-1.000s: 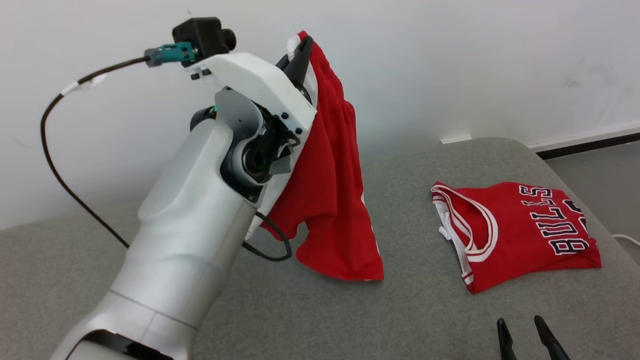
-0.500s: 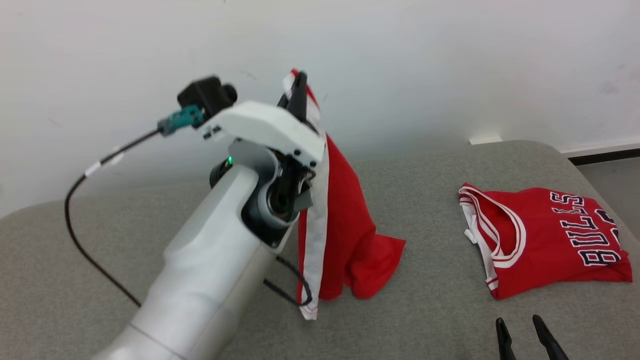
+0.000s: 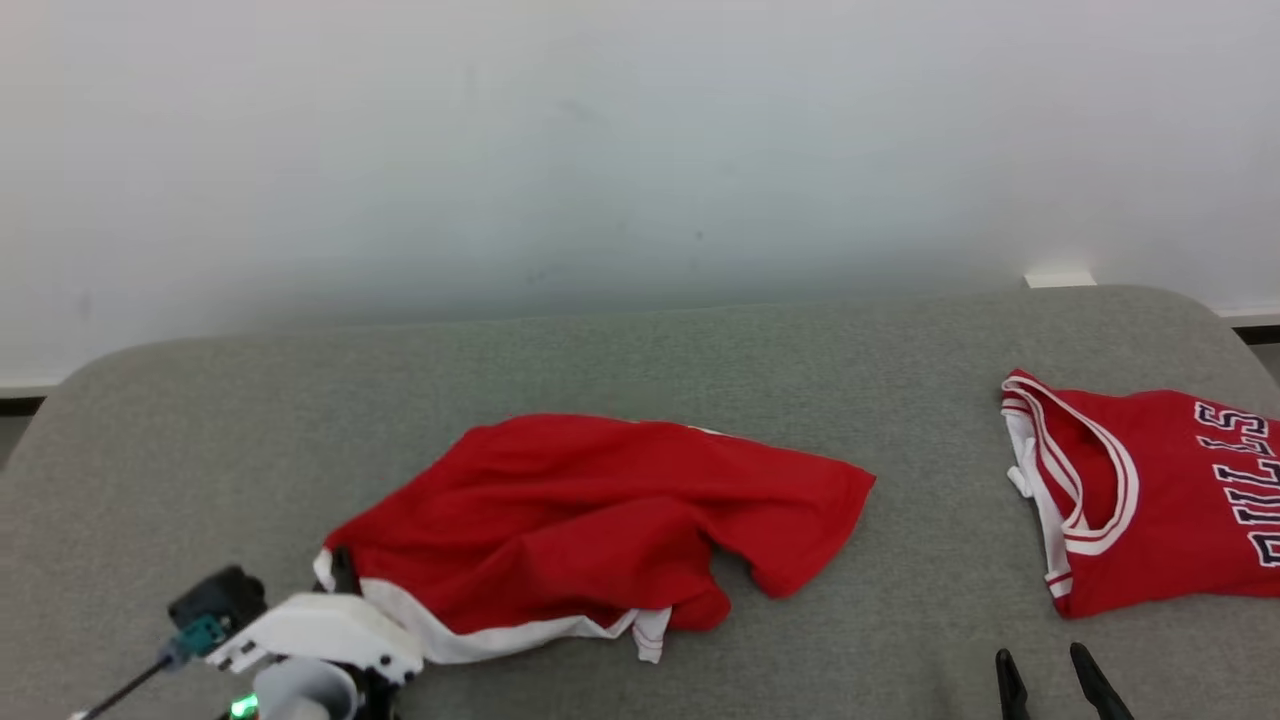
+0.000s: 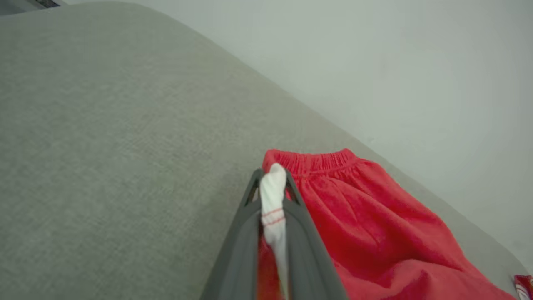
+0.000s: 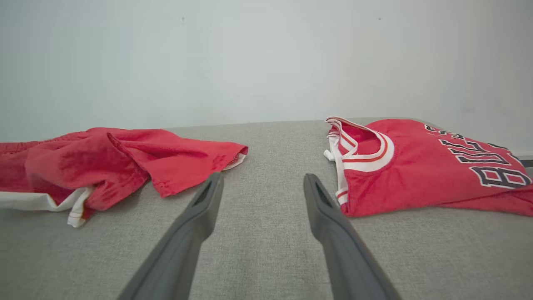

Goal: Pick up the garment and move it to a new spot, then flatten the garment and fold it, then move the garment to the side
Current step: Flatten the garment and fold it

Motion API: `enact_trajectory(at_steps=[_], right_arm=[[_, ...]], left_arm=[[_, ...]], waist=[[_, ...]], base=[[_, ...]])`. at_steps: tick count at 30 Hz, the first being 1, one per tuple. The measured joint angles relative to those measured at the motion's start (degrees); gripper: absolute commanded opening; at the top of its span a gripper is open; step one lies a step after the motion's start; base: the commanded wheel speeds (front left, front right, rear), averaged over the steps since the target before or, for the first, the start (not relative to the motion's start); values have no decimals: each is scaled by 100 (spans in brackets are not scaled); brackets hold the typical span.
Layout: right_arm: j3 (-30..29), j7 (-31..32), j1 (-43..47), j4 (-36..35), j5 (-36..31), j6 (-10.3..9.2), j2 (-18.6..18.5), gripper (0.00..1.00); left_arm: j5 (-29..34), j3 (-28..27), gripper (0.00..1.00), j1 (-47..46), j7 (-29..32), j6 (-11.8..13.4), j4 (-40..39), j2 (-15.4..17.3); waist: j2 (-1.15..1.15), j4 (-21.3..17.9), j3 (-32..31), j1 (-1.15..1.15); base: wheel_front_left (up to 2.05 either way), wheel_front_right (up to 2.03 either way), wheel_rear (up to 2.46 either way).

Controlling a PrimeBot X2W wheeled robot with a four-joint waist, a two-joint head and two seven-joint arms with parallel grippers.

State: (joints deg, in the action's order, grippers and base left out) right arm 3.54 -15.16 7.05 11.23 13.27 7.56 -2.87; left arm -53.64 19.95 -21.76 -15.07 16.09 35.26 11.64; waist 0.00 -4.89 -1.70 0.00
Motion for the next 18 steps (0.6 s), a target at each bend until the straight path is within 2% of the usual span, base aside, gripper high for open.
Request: enact_trajectory(at_steps=[3,5,6,8,13,15,18], right_arm=[[54,0,-51,31,-44,0,0,100],[82,0,-110,35,-59,0,1,100],[102,0,-121,35,-66,0,1,100],[136,0,-121,51,-74,0,2,100],[166,0,-120,58,-102,0,1,100],[166,0,-111,45,-108,0,1,100],[88,0,-97,-7,-111,0,0,100]], left_arm=[[427,-369,0,285,0,-142,144,-135],[599,-564,0,320,-4,-353,203,-235],[686,-612,25,351,-5,-458,252,-312],[822,-647,100,398,-5,-715,335,-403],[1116,-793,100,475,-5,-1031,475,-354],[1325,-928,100,581,-7,-1017,268,-200],[1830,-1212,100,868,-7,-791,-316,183]], waist=[[0,179,50,0],[0,286,77,0],[0,336,89,0],[0,424,105,0],[0,529,114,0],[0,522,102,0],[0,494,94,0]], base=[[0,0,0],[0,0,0],[0,0,0],[0,0,0],[0,0,0],[0,0,0],[0,0,0]])
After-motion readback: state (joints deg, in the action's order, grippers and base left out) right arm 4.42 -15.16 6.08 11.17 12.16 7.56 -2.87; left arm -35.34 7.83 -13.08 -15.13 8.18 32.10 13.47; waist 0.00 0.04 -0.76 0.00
